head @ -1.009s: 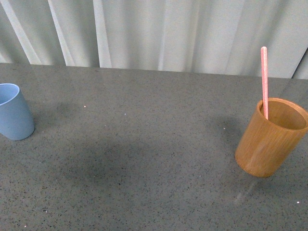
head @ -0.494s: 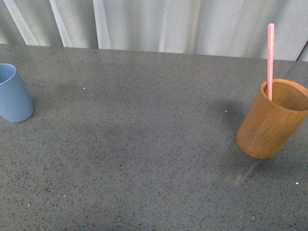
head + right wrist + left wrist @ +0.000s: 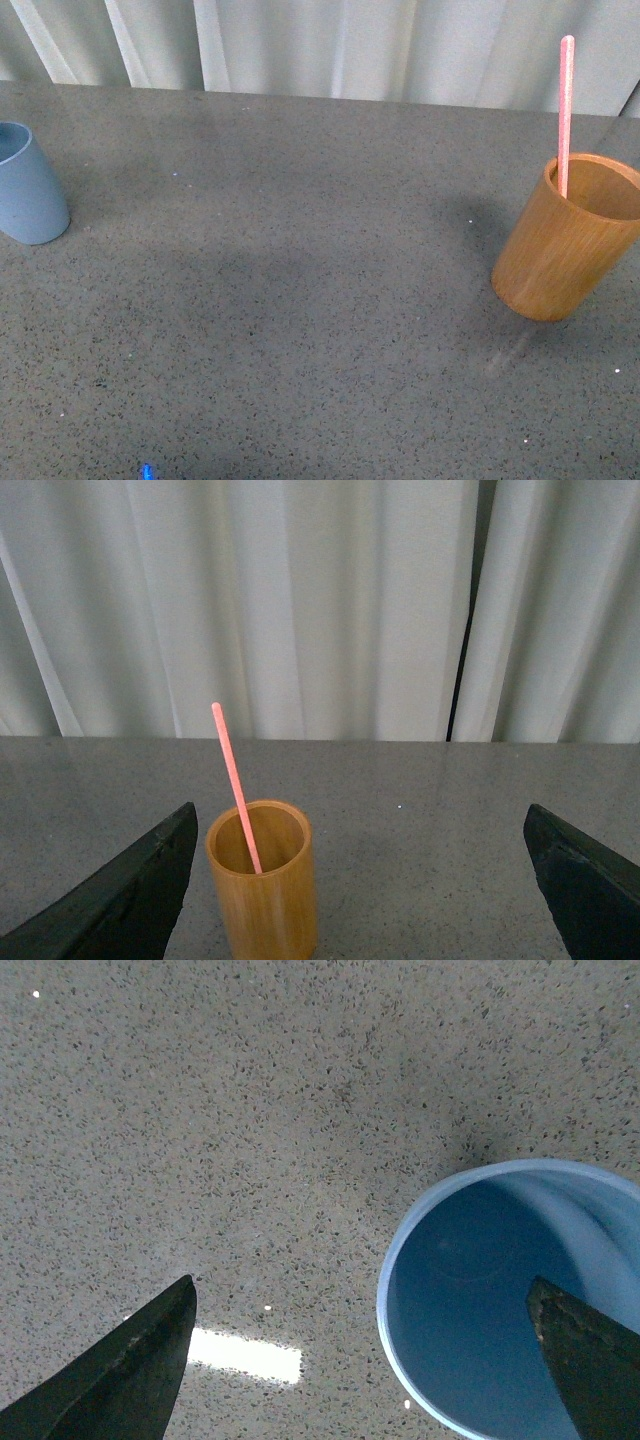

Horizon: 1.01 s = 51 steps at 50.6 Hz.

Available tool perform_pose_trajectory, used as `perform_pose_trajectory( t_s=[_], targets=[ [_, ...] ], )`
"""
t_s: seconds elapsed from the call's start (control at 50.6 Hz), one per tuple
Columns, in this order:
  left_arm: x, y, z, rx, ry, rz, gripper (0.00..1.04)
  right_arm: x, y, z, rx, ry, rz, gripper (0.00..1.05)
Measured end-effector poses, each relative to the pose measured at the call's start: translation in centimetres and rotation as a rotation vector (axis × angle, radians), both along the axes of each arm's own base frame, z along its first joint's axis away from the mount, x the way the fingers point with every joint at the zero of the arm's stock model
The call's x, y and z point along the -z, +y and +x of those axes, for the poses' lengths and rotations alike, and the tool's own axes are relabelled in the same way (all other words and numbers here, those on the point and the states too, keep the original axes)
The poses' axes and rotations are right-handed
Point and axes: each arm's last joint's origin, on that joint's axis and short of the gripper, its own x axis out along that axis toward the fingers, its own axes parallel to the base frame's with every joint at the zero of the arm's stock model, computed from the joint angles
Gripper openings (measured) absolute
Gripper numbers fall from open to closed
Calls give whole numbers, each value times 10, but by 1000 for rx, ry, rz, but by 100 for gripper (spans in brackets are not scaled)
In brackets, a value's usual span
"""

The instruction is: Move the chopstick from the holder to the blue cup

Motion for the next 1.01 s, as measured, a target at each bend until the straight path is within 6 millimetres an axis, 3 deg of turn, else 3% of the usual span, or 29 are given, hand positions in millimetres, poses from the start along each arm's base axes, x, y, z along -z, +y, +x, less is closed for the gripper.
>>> perform_pose_trajectory(
  t_s=[0.257,0.554,0.732,0.93,1.009],
  targets=[
    [26,1,11,-22,37,9,96,0,0,0,0,0,0,95],
    [33,-28,5,49,82,-83,37,0,0,0,0,0,0,95],
    [13,-55,-8,124,67,-113,3,0,0,0,0,0,0,95],
    [-25,-95,-27,275,27,-133,3,0,0,0,0,0,0,95],
    [-51,-123,-41,375,-11,-131,3,0,0,0,0,0,0,95]
  ],
)
